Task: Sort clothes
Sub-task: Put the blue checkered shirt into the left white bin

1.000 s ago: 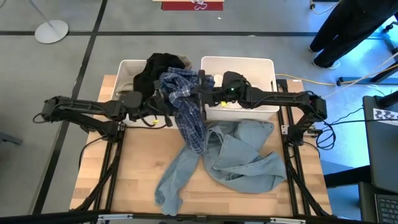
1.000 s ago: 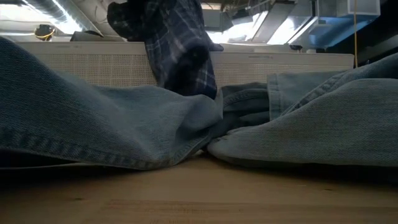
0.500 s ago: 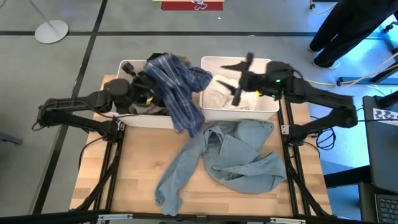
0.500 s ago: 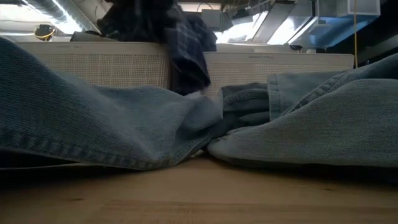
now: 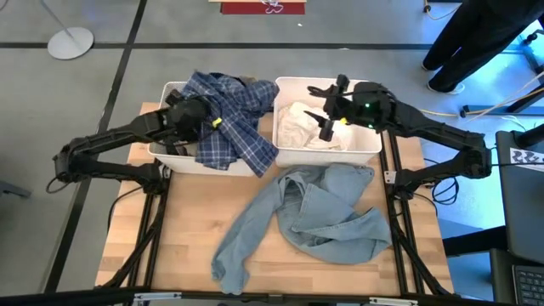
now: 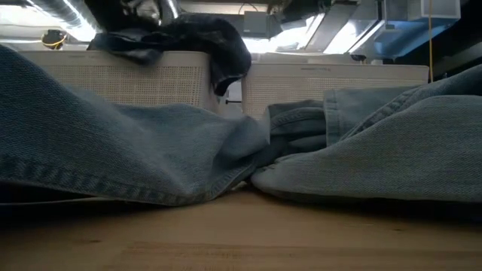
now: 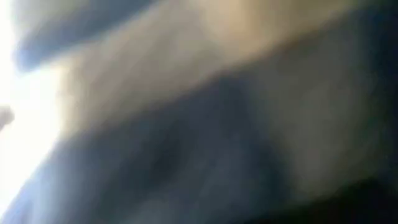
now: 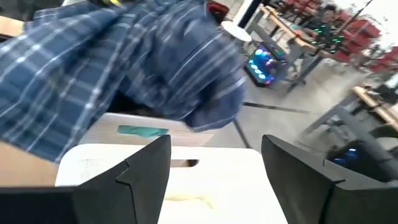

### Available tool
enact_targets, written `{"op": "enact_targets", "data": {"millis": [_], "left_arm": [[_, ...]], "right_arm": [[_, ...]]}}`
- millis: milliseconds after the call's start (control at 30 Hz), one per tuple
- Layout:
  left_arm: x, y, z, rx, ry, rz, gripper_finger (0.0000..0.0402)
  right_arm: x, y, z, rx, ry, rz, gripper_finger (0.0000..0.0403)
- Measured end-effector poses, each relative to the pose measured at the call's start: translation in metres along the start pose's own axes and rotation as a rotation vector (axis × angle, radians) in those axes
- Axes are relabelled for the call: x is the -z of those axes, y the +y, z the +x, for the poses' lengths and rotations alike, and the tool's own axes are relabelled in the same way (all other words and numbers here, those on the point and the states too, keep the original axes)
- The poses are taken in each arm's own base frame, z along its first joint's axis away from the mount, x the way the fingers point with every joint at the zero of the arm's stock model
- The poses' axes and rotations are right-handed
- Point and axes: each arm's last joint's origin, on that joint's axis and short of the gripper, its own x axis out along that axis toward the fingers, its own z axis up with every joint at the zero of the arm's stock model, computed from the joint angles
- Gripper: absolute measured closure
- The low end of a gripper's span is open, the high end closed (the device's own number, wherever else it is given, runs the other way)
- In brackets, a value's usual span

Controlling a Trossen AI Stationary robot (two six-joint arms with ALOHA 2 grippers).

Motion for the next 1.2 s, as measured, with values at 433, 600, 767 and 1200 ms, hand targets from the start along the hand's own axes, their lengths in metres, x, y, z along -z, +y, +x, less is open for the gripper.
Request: {"op": "enact_targets", "data": {"millis": [433, 600, 767, 1200], "left_arm": [[0.043, -0.024, 0.056, 0.002, 0.338, -0.017, 0.0383], [0.042, -0.024, 0.055, 0.010, 0.335, -0.014, 0.0352], [0.031, -0.016, 0.046, 0.031, 0.338, -0.010, 0.0300], [-0.003, 0.034, -0.020, 0.286, 0.293, -0.108, 0.0229]], "right_arm": [[0.052, 0.024, 0.028, -0.120, 0.060, 0.051, 0.0150], [0.058, 0.027, 0.030, -0.141, 0.070, 0.057, 0.0150], [0.059, 0.028, 0.030, -0.143, 0.074, 0.058, 0.0150], [0.059, 0.028, 0.030, -0.143, 0.074, 0.054, 0.0150]]}}
